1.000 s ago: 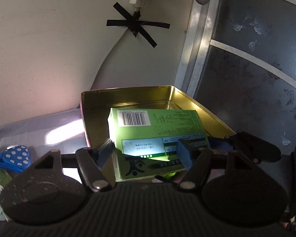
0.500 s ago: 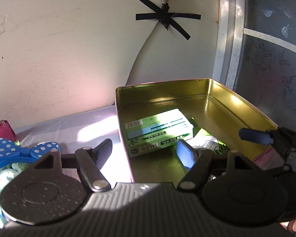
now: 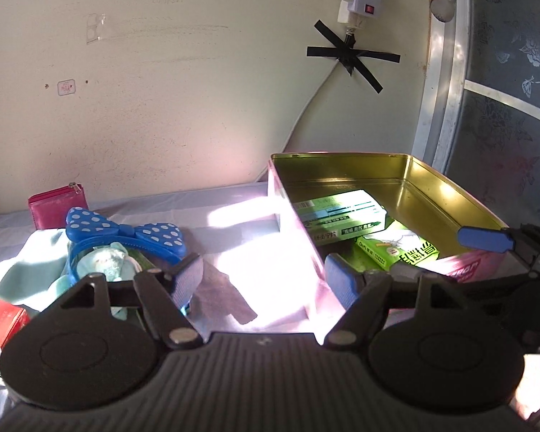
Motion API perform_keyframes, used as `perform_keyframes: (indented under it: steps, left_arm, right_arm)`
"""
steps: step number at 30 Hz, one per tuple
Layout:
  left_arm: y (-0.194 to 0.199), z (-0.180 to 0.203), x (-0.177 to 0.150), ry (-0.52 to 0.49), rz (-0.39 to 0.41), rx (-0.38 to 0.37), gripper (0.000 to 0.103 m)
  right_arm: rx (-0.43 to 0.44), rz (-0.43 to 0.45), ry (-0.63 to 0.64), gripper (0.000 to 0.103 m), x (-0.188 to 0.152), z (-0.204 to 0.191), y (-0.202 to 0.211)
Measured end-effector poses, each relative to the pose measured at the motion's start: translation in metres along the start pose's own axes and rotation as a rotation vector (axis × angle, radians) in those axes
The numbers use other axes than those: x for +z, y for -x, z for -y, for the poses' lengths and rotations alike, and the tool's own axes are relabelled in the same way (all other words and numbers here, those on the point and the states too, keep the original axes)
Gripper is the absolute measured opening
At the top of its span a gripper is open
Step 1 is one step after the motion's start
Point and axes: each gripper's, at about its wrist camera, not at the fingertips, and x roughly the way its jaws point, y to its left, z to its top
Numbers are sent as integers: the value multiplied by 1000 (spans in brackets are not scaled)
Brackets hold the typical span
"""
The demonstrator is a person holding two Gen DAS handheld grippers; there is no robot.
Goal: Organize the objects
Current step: 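Lower the green medicine box into the pink tin and open the right gripper, then return the right gripper to the pile and grasp the red cigarette pack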
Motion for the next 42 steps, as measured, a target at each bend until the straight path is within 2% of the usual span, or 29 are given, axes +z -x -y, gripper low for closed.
perform_keyframes:
  steps: [12,19,26,32,37,42]
  left_arm:
    - [19,-62,-36,58,-33,79,77]
    - [34,-109,-60,121,-41,129,77]
    - [59,-167,-95,182,-51,190,79]
    - [78,-216,-114,259,-22,263,79]
    - [83,-252,-111,403,2,245,79]
    - [86,-283,-91,496,66,229,80]
  right_arm:
    - [31,-5,76,87,3,-50,9]
    - [87,-28,135,87,2,-91,4]
    - [190,-77,195,87,-7,-141,-17]
    - [294,-104,197,86,-14,-179,-31]
    - [404,-149,153,81,-14,-202,-40]
    - [511,-106,175,81,-11,-232,-34]
